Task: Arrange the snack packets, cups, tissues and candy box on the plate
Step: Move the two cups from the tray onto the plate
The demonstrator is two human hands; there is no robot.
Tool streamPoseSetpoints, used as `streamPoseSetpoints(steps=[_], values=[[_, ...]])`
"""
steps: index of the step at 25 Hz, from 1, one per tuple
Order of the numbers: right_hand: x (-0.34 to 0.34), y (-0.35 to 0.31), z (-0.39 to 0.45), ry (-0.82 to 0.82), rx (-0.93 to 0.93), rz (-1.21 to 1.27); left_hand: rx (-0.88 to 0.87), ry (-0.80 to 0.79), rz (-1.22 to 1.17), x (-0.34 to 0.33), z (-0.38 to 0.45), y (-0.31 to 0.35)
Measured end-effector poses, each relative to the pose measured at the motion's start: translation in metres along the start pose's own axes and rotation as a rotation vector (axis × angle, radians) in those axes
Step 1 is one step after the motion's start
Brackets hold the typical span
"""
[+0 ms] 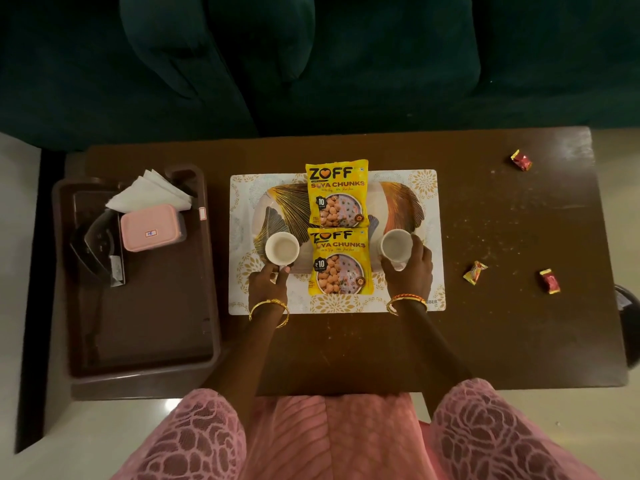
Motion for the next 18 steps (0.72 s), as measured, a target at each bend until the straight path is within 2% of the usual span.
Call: streamPoseSetpoints(steps=[11, 15, 18], values=[[-0.002, 0.002, 0.001, -0.052, 0.001, -0.018, 0.053, -0.02, -0.028, -0.003, -0.007, 0.007], [0.008, -0.004, -0.009, 0.045, 0.005, -0.08, 0.048, 0.037, -0.019, 0.006, -0.02, 0.019], [0.018, -0.022, -0.027, 0.091, 0.095, -0.07, -0.022, 0.06, 0.042, 0.019, -0.037, 0.034]])
Point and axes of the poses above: each hand's wrist, its own z-axis towards the middle knuckle, its own x-axis out of the back of the hand, y = z × x, the point moved 5 cm from there along z, towards the middle knuckle, and after that the axes turned 13 degrees about -x, right-handed, at the moved point
